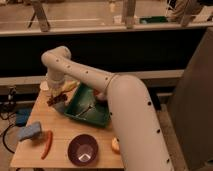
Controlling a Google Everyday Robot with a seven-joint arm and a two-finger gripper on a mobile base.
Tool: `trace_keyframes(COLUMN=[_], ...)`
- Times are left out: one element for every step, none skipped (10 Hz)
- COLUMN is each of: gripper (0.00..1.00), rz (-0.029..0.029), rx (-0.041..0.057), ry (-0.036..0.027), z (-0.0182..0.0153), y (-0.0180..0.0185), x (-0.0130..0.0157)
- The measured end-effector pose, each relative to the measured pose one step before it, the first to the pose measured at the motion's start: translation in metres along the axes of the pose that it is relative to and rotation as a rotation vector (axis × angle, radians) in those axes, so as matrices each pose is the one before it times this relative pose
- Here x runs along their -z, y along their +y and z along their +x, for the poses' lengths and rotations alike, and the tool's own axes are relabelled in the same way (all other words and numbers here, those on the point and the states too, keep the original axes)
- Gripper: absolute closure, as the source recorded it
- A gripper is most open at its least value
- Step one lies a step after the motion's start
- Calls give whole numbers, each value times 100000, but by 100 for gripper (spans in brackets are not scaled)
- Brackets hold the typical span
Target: Place grapes in paper cup
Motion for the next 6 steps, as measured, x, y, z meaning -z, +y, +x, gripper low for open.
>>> trace_keyframes(gripper=[95,95,95,95,95,95], rz=[1374,1193,1666,1534,1483,2006], rx=[297,336,761,871,634,987], ry=[628,455,622,401,292,305], z=[227,233,237,135,271,337], y=[-257,-193,-306,-318,-183,-232], x=[55,29,155,63,102,127])
